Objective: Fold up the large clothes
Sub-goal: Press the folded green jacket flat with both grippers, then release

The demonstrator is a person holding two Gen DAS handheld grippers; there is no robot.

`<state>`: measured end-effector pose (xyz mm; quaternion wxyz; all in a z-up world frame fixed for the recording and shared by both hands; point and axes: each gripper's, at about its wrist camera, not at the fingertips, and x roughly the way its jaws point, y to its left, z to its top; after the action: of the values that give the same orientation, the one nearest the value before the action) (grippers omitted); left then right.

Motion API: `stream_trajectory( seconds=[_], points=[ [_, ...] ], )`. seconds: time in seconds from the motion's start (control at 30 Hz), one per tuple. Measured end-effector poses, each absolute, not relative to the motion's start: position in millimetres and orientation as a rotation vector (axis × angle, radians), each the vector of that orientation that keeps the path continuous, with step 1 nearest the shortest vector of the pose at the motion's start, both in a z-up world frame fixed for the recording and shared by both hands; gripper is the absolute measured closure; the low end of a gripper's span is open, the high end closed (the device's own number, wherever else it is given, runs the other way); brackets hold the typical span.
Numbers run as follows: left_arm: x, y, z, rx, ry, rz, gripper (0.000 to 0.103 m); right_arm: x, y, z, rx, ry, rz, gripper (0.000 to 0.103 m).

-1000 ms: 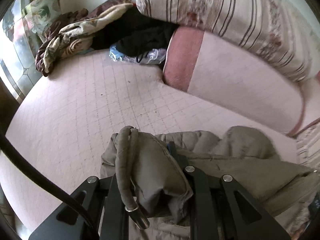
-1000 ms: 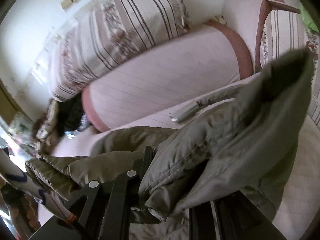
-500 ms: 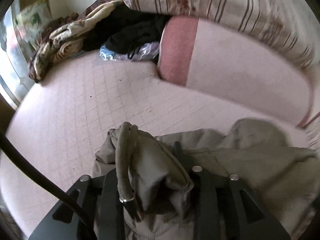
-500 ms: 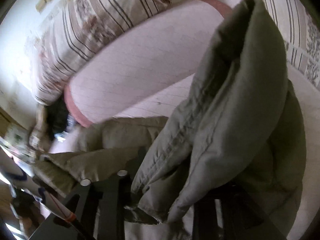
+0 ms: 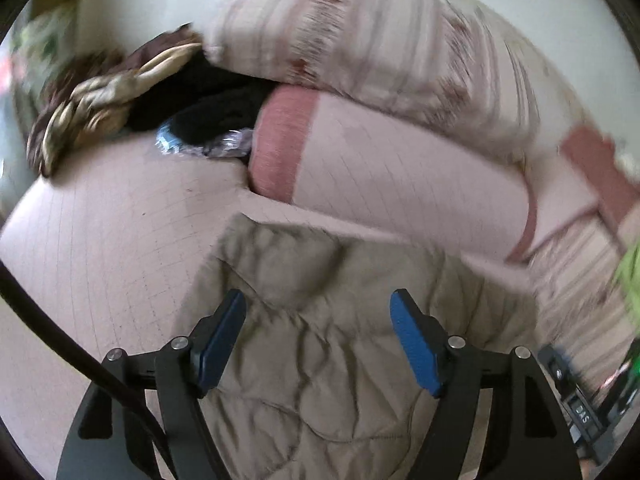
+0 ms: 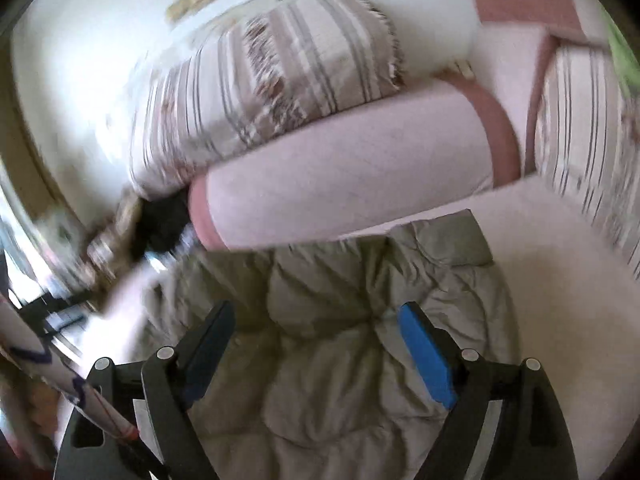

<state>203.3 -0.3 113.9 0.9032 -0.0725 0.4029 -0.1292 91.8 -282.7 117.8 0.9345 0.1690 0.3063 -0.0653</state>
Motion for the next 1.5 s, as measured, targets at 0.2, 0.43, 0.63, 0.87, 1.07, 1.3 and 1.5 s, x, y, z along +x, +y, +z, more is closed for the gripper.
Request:
stream_trajectory(
  seconds=[0.2,0.43,0.63,0.87,1.07,1.3,1.5],
  points=[
    [222,-78,66,-0.03,0.916,-0.279,0.029,123,-267,67,0.046,0.721,-0.268,0.021],
    [296,-110,14,0.039,0.965,-0.161,0.022,184,-300,26,0.095,0.792,-0.289,0.021],
    [335,-116,-4,0.019,0.95,-0.12,0.015,234,-324,6,0.165,0.817,-0.277,0.018],
    [339,-114,-1,0.012,0.949,-0.115,0.012,239,-327,9,0.173,0.828,-0.314,0.017],
    [294,-88,37,-0.038,0.9,-0.18,0.012,152,-309,59,0.225,0.648,-0.287,0.017],
    [176,-42,83,-0.009,0.783,-0.215,0.012,29,-287,58,0.223,0.607,-0.311,0.016],
    [78,-13,73,0.032,0.793,-0.205,0.012,-61,-272,38,0.31,0.633,-0.35,0.016]
  ],
)
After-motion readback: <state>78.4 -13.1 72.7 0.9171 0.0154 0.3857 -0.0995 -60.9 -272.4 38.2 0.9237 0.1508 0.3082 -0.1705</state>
